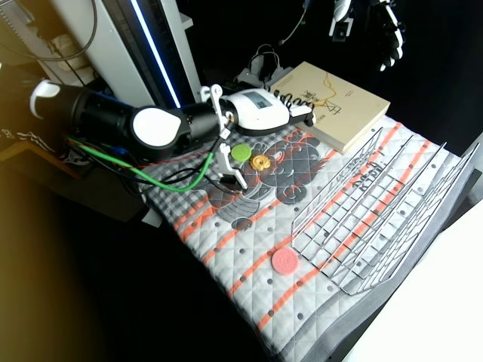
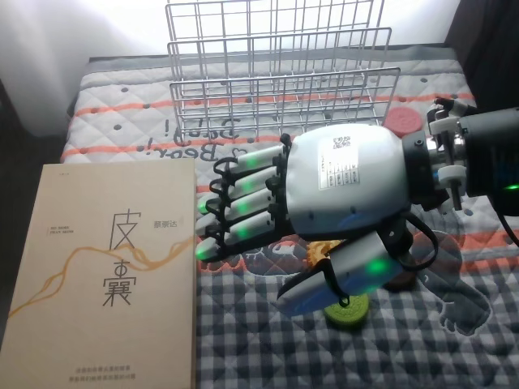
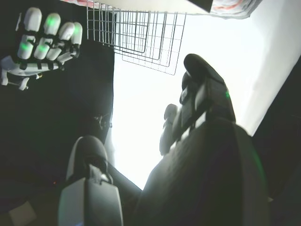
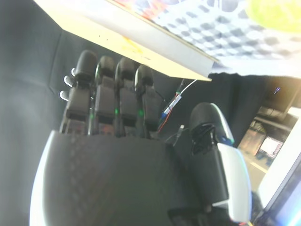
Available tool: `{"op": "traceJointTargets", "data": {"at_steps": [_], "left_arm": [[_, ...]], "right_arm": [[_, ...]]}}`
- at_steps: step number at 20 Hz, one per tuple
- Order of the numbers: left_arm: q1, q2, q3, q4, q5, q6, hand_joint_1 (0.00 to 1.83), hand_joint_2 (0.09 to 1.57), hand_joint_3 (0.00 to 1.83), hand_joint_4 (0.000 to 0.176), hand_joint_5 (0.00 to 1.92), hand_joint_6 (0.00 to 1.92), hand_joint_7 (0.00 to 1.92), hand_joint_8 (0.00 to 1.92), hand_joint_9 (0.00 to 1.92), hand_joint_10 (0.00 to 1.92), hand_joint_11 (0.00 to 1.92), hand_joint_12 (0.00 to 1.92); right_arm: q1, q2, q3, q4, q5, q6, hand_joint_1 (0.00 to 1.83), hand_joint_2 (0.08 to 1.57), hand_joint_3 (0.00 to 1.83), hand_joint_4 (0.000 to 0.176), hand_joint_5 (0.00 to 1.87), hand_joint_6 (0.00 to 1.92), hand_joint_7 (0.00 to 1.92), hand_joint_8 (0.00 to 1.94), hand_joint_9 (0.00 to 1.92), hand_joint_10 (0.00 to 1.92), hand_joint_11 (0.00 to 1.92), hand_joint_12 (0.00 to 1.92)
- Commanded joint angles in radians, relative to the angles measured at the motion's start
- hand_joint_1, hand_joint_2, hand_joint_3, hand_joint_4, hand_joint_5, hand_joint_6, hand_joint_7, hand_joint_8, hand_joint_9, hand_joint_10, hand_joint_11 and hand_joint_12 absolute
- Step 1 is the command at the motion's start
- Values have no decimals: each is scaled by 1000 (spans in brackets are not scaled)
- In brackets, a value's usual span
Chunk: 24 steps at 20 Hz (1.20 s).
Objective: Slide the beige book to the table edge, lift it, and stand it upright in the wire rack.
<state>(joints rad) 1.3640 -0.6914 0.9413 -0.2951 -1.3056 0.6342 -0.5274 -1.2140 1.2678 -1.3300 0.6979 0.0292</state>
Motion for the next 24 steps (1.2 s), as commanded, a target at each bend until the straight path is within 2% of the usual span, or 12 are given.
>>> {"op": "traceJointTargets", "data": {"at_steps": [1,2,4,7,8,11,13,14,18,19,22,24], "left_arm": [[-2,-1,5,-23,-119,-10,638,1023,2,105,155,4,83,4,138,3,0,626],[-2,-1,5,-23,-117,-11,625,1023,2,107,155,3,88,5,138,3,0,625],[-2,-1,8,-20,-112,-16,621,1032,3,83,165,3,95,4,114,1,0,593],[-2,0,11,-17,-110,-24,627,1046,4,78,165,1,93,1,88,3,0,542],[-2,0,11,-16,-109,-25,602,1054,6,68,167,2,96,2,85,3,0,538],[-2,-1,11,-17,-108,-25,581,1068,5,92,165,0,99,1,70,2,0,482],[-2,-3,12,-18,-108,-28,482,1061,0,94,168,0,123,4,111,12,0,415],[-2,-6,13,-18,-108,-31,461,1070,2,75,171,1,133,4,125,11,0,460],[-2,-8,16,-17,-108,-38,465,1080,3,81,171,1,132,1,126,4,0,498],[-2,-8,16,-17,-108,-38,473,1077,1,65,181,2,142,2,135,5,0,521],[-2,-8,17,-17,-108,-40,477,1073,0,67,190,4,149,3,138,4,0,522],[-2,-9,17,-17,-110,-41,492,1074,0,70,181,1,157,2,143,3,0,515]], "right_arm": [[5,-4,1,59,61,10,0,1301,0,0,274,0,228,0,165,0,1,622],[-4,-5,4,59,61,10,0,1287,0,0,263,0,218,0,163,0,0,602],[-18,-31,21,52,61,17,0,1282,0,0,253,2,206,0,157,0,0,580],[-19,-85,63,-9,57,93,0,1320,1,0,270,0,235,1,185,2,0,679],[-19,-93,69,-24,57,111,0,1322,1,0,272,1,244,4,192,4,0,686],[-20,-99,74,-26,51,113,0,1311,0,0,285,4,272,9,220,11,5,698],[-18,-115,89,-27,46,113,0,1315,0,0,289,3,274,5,214,5,4,670],[-13,-127,100,-27,44,113,0,1312,0,0,288,2,279,4,218,4,0,687],[-1,-164,136,-39,20,113,0,1320,0,0,277,0,273,0,216,1,0,668],[1,-170,142,-39,17,113,0,1324,1,0,272,0,267,1,199,3,0,621],[11,-190,161,-47,12,112,0,1328,1,0,268,0,268,1,198,3,0,592],[17,-212,182,-48,8,112,0,1331,0,0,273,1,290,2,241,4,0,716]]}}
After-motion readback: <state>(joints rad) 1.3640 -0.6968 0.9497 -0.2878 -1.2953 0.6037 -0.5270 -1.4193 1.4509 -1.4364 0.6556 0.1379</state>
